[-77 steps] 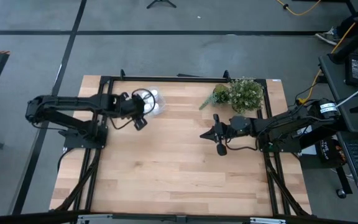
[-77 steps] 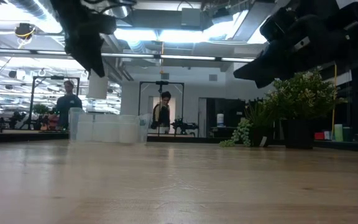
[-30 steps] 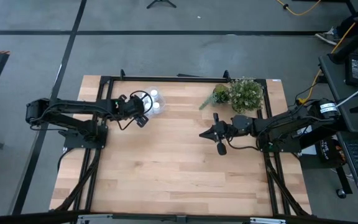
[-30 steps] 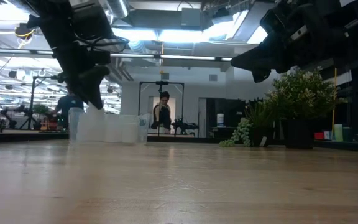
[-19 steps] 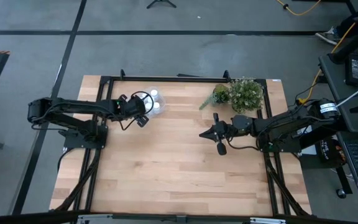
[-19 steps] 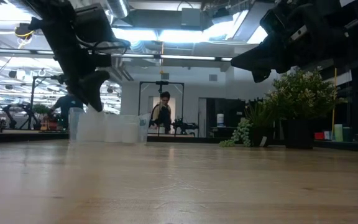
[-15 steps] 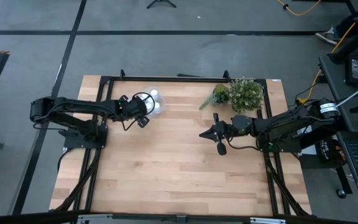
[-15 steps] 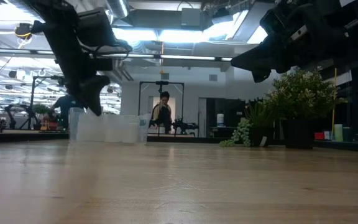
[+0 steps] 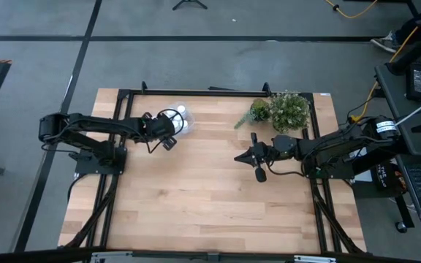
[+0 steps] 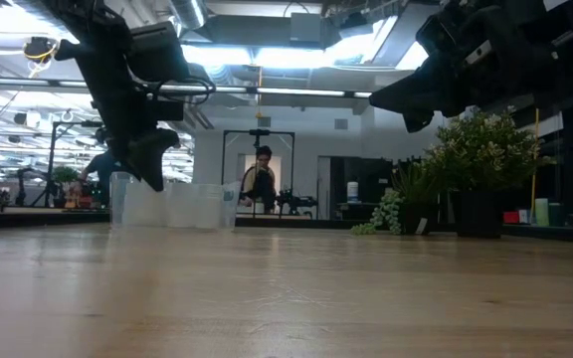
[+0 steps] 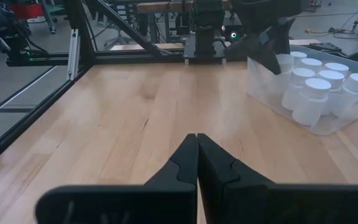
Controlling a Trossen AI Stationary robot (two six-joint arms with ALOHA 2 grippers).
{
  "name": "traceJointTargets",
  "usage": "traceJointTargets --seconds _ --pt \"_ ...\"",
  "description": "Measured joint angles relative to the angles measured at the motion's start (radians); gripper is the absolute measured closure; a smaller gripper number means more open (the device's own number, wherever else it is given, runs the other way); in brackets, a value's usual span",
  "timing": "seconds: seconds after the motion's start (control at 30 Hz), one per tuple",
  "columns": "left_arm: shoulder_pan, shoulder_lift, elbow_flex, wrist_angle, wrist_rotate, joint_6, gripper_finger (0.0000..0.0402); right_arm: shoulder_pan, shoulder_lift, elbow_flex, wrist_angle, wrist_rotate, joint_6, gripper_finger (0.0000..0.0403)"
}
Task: Pick and place pill bottles into a basket
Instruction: Put the white medicine bottle into the transparent bin
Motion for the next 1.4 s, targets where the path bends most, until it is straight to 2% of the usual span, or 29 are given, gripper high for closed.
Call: traceJointTargets --seconds 0.13,0.6,0.9,1.0,1.23,1.4 --pt "0.0 0.0 0.0 0.0 0.024 0.001 0.0213 0.0 0.0 0.0 0.0 0.0 0.0 0.04" --pt "0.0 0.0 0.0 0.05 0.048 0.045 0.0208 0.0 0.0 0.0 -0.007 0.0 0.003 0.04" --pt "0.0 0.0 0.0 0.049 0.045 0.046 0.0247 0.0 0.0 0.0 -0.008 0.0 0.003 0.04" --pt "0.0 0.0 0.0 0.048 0.024 0.051 0.025 0.0 0.0 0.0 -0.008 0.0 0.004 0.04" --pt "0.0 0.0 0.0 0.048 0.026 0.064 0.0195 0.0 0.0 0.0 -0.023 0.0 0.004 0.04" --pt "0.0 0.0 0.0 0.049 0.026 0.063 0.0189 0.0 0.0 0.0 -0.027 0.0 0.004 0.04"
